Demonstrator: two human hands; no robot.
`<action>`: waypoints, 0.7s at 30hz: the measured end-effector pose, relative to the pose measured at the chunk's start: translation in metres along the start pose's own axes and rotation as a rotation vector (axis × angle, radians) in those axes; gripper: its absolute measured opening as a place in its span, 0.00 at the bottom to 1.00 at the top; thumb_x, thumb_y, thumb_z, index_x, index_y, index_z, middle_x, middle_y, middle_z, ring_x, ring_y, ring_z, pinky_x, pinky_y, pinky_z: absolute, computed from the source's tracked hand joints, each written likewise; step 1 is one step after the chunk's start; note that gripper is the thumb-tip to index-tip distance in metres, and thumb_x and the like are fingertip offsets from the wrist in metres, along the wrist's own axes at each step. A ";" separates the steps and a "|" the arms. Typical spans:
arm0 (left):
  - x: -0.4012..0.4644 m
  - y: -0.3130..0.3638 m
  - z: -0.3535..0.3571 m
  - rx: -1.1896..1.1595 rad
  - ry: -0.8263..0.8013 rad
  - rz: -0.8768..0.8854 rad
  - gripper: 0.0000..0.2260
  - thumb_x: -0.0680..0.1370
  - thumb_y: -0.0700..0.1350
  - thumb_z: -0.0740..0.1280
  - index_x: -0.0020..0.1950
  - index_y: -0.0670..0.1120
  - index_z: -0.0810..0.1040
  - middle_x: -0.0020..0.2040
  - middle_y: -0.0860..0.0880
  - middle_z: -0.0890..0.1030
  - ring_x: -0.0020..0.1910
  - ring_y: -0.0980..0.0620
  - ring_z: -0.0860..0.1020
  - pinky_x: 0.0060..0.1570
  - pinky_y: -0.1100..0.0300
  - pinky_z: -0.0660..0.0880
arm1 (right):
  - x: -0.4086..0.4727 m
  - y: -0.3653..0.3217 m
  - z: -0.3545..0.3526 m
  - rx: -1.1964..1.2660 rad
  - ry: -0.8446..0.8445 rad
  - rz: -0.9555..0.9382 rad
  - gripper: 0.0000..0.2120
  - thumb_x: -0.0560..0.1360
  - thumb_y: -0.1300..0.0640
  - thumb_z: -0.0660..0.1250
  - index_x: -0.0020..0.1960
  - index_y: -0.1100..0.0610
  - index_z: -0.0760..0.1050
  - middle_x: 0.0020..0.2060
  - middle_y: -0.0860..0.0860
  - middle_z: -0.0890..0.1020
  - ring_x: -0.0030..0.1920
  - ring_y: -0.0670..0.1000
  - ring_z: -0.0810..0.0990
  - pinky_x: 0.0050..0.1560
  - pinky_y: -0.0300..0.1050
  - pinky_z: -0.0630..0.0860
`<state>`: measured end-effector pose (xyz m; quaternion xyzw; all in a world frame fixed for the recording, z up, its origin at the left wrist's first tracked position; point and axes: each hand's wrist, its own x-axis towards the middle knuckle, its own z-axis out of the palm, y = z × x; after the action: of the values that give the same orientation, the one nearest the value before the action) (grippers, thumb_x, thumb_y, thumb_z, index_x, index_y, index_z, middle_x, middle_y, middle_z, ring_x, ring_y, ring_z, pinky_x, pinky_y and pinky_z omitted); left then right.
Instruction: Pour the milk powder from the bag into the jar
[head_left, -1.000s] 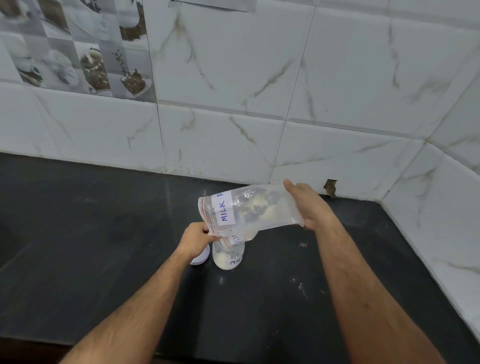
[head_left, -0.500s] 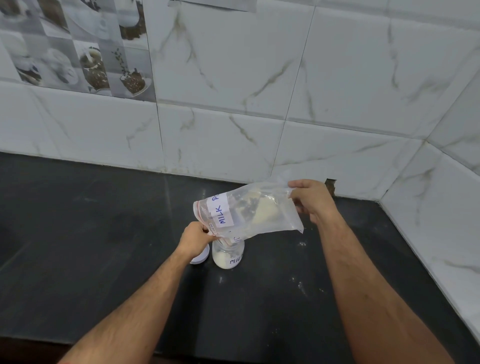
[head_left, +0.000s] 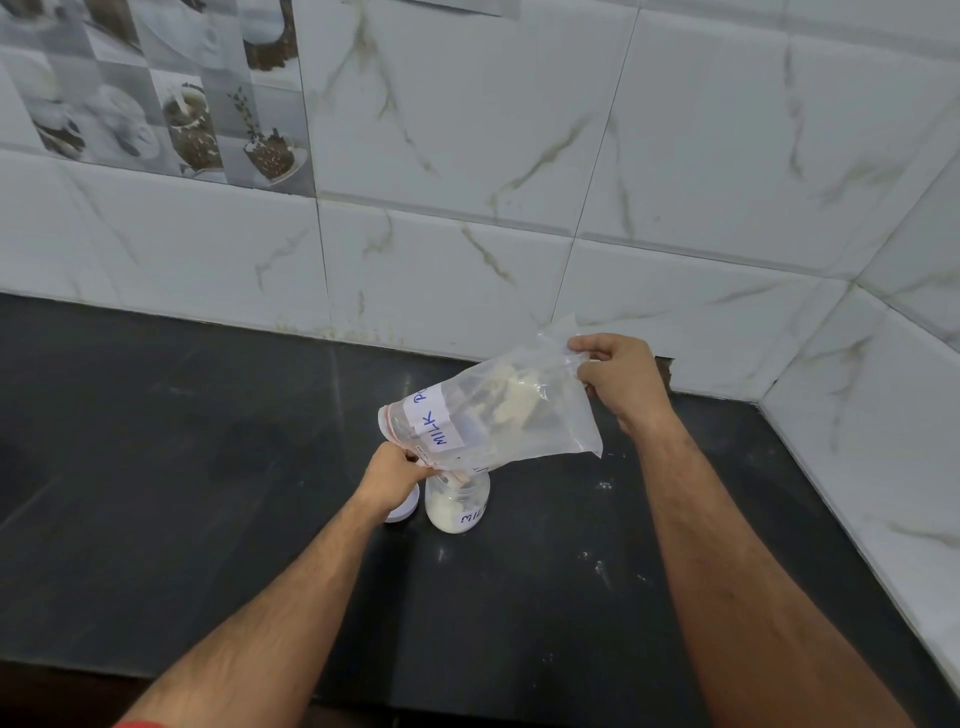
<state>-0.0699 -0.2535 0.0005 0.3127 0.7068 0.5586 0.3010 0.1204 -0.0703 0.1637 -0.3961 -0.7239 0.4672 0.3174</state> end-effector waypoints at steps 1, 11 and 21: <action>0.000 0.000 0.000 -0.010 0.003 0.005 0.15 0.72 0.36 0.76 0.56 0.48 0.83 0.52 0.48 0.86 0.54 0.51 0.83 0.56 0.52 0.79 | -0.001 -0.002 0.000 -0.005 -0.005 -0.008 0.21 0.69 0.74 0.63 0.55 0.58 0.82 0.46 0.55 0.83 0.38 0.46 0.77 0.38 0.34 0.73; -0.003 -0.002 0.003 -0.070 0.023 0.025 0.19 0.71 0.35 0.76 0.61 0.48 0.81 0.55 0.52 0.85 0.54 0.55 0.82 0.54 0.58 0.78 | -0.008 -0.008 0.003 -0.016 -0.037 -0.091 0.22 0.69 0.74 0.62 0.55 0.57 0.83 0.46 0.51 0.84 0.38 0.44 0.78 0.41 0.35 0.73; -0.004 0.000 0.004 -0.094 0.024 0.039 0.19 0.72 0.33 0.75 0.59 0.49 0.80 0.54 0.53 0.85 0.54 0.57 0.82 0.52 0.61 0.77 | -0.013 -0.006 0.005 0.074 -0.027 -0.115 0.22 0.69 0.75 0.61 0.55 0.57 0.82 0.48 0.49 0.85 0.35 0.39 0.79 0.36 0.29 0.73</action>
<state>-0.0639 -0.2544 -0.0002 0.3053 0.6772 0.6005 0.2959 0.1203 -0.0850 0.1663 -0.3356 -0.7320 0.4799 0.3483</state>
